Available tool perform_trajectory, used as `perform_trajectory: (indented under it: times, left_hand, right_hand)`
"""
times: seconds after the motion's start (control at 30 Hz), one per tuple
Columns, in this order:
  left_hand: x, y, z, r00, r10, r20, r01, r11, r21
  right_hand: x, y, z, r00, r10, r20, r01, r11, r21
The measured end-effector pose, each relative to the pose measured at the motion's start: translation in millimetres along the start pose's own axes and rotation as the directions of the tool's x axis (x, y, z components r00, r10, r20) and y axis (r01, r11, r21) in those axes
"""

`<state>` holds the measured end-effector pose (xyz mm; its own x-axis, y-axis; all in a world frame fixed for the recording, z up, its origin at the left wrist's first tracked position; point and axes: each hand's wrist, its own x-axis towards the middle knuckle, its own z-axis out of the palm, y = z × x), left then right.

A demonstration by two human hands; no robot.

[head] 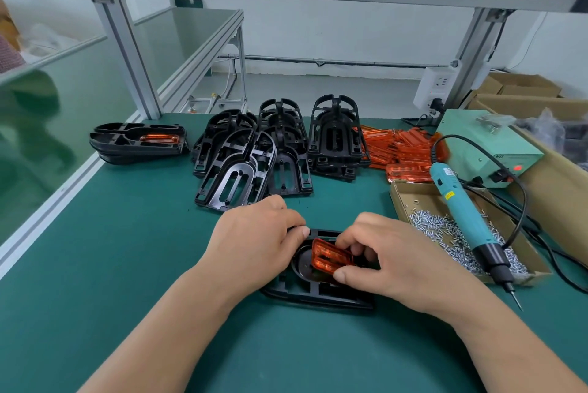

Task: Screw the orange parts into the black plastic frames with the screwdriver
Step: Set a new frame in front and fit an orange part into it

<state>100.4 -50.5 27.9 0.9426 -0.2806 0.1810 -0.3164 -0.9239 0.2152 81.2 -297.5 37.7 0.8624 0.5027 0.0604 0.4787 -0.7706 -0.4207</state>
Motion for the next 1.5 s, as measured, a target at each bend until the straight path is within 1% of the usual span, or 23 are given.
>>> perform_trajectory:
  times: [0.1,0.13,0.2,0.27,0.33,0.43,0.5,0.6,0.63,0.77,0.9,1.07,1.17,1.2,1.23,1.27,1.3,1.33,1.4,1.43,1.47,1.5]
  left_hand:
    - [-0.2,1.0,1.0,1.0,0.002,-0.017,-0.002,1.0,0.013]
    - [-0.4,1.4,1.3,1.0,0.003,-0.018,-0.003,1.0,0.013]
    - [-0.6,1.9,2.0,1.0,0.005,-0.02,-0.005,1.0,0.008]
    - [-0.5,2.5,2.1,1.0,0.003,-0.022,-0.002,1.0,0.01]
    - [-0.1,2.3,2.4,1.0,0.003,-0.022,-0.003,1.0,0.006]
    - [-0.1,1.6,2.3,1.0,0.011,-0.024,-0.011,1.0,0.002]
    - [0.1,1.5,2.8,1.0,0.017,-0.026,-0.017,1.0,-0.001]
    - [0.2,0.4,3.6,0.999,0.028,-0.036,-0.028,1.0,0.0]
    - [0.3,0.1,3.7,0.999,0.029,-0.039,-0.029,1.0,0.001]
    - [-0.2,-0.1,3.1,0.999,0.03,-0.041,-0.03,1.0,-0.001]
    - [-1.7,0.6,0.9,0.999,0.032,-0.04,-0.032,0.999,-0.002]
    - [-2.9,-5.3,-3.3,1.0,0.01,-0.018,-0.009,0.999,0.032]
    - [-3.3,-7.2,-4.5,1.0,0.004,-0.013,-0.004,1.0,0.017]
    - [-3.3,-6.5,-4.6,1.0,0.005,-0.012,-0.005,1.0,0.014]
    - [-3.9,-6.3,-4.9,1.0,0.006,-0.009,-0.006,1.0,0.016]
    - [-4.0,-6.4,-5.3,1.0,0.006,-0.003,-0.006,1.0,0.018]
    - [-4.3,-7.3,-6.1,1.0,0.004,0.004,-0.004,1.0,0.015]
    - [-4.2,-8.4,-7.2,1.0,0.0,0.011,0.0,1.0,0.0]
    - [-4.3,-9.1,-9.6,1.0,-0.02,0.003,0.02,0.996,-0.085]
    - [-4.4,-8.7,-10.6,0.999,-0.038,-0.015,0.035,0.987,-0.154]
    - [-4.2,-8.2,-11.1,0.997,-0.064,-0.032,0.055,0.969,-0.239]
    - [-3.9,-8.2,-11.5,0.994,-0.103,-0.042,0.082,0.935,-0.344]
  right_hand:
    - [0.0,-1.2,-1.8,0.999,0.011,-0.05,-0.01,1.0,0.024]
    - [0.2,-0.5,-2.4,0.999,0.013,-0.045,-0.013,1.0,0.009]
    - [1.0,1.8,-3.3,0.999,0.028,0.02,-0.027,0.998,-0.055]
    - [1.6,3.9,-3.5,0.996,0.047,0.07,-0.043,0.997,-0.069]
    - [3.1,4.4,-2.1,0.996,0.044,0.072,-0.04,0.997,-0.059]
    - [3.9,2.3,1.9,0.996,0.036,0.078,-0.028,0.994,-0.101]
    - [2.4,1.7,3.4,0.998,0.021,0.06,-0.015,0.995,-0.1]
    - [2.6,0.3,4.3,0.999,-0.009,-0.045,0.008,1.0,-0.02]
    - [3.9,-1.1,5.3,0.998,-0.015,-0.055,0.014,1.0,-0.013]
    - [11.9,-5.3,16.2,0.998,-0.06,0.03,0.063,0.994,-0.089]
    - [13.0,-3.5,17.5,0.998,-0.055,0.034,0.057,0.995,-0.083]
    - [14.4,-10.2,21.4,0.994,-0.11,0.012,0.111,0.992,-0.062]
    - [13.8,-10.0,19.0,0.992,-0.119,0.038,0.12,0.991,-0.053]
    - [11.5,-8.5,15.5,0.993,-0.116,0.021,0.117,0.993,-0.018]
    - [7.9,-6.6,10.9,0.994,-0.103,-0.027,0.104,0.994,0.032]
    - [3.5,-4.1,5.4,0.991,-0.073,-0.116,0.083,0.993,0.084]
    - [-1.0,-0.3,-1.2,0.971,-0.025,-0.238,0.056,0.991,0.125]
    - [-5.1,4.8,-9.0,0.927,0.04,-0.372,0.019,0.988,0.152]
    - [-11.9,20.6,-28.5,0.788,0.181,-0.588,-0.12,0.983,0.142]
    - [-15.2,31.2,-39.2,0.723,0.237,-0.648,-0.224,0.969,0.105]
    - [-18.8,43.6,-48.9,0.678,0.294,-0.674,-0.341,0.938,0.065]
    - [-22.9,56.7,-56.7,0.655,0.354,-0.667,-0.456,0.89,0.025]
